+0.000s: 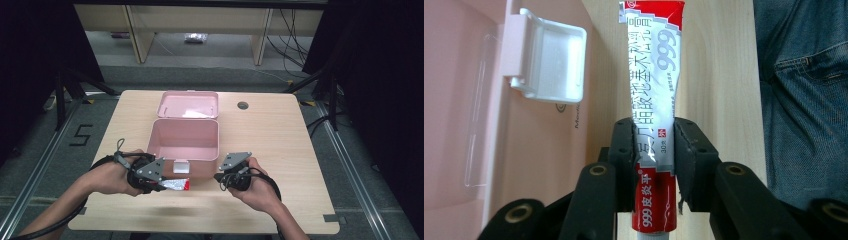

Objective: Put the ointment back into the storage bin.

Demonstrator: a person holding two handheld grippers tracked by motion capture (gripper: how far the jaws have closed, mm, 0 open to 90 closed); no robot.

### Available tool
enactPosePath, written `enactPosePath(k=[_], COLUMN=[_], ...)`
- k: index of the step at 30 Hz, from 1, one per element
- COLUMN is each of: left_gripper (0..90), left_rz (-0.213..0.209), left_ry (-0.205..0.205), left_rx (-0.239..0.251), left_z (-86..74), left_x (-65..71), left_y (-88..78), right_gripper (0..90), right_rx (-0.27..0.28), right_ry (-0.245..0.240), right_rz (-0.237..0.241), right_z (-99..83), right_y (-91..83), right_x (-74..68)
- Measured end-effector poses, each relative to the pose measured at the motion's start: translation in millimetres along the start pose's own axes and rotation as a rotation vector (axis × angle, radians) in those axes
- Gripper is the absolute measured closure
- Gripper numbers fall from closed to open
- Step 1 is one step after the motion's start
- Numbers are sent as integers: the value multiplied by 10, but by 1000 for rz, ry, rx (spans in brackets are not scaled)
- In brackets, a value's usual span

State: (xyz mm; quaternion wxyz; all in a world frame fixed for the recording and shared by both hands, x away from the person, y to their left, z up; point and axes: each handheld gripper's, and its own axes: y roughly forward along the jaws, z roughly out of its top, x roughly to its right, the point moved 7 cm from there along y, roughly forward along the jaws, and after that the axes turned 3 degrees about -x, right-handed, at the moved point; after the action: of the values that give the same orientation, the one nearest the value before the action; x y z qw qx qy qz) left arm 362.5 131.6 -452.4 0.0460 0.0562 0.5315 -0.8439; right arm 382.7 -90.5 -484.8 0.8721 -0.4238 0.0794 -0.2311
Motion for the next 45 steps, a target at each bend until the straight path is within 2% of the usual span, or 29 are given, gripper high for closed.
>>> enactPosePath(k=[11,26,30,34,37,39,45], left_gripper=[718,718,717,717,717,717,717], left_rz=[7,28,32,35,38,43,47], left_ry=[0,15,14,24,21,25,25], left_rx=[-6,-4,-1,-7,-9,-12,-22], left_z=[30,111,135,155,178,183,190], left_x=[-65,-200,-229,-250,-282,-304,-353], left_y=[-81,-226,-243,-255,-286,-301,-337], right_gripper=[893,891,891,891,890,890,890], right_rx=[-2,-2,-1,6,6,16,24], right_ry=[29,30,16,28,23,-20,-32], right_rz=[3,5,2,0,-2,-18,-11], right_z=[-11,-13,-18,-11,-10,2,11], right_y=[0,-1,-3,-3,-6,-5,-1], right_x=[-11,-14,2,-4,0,35,43])
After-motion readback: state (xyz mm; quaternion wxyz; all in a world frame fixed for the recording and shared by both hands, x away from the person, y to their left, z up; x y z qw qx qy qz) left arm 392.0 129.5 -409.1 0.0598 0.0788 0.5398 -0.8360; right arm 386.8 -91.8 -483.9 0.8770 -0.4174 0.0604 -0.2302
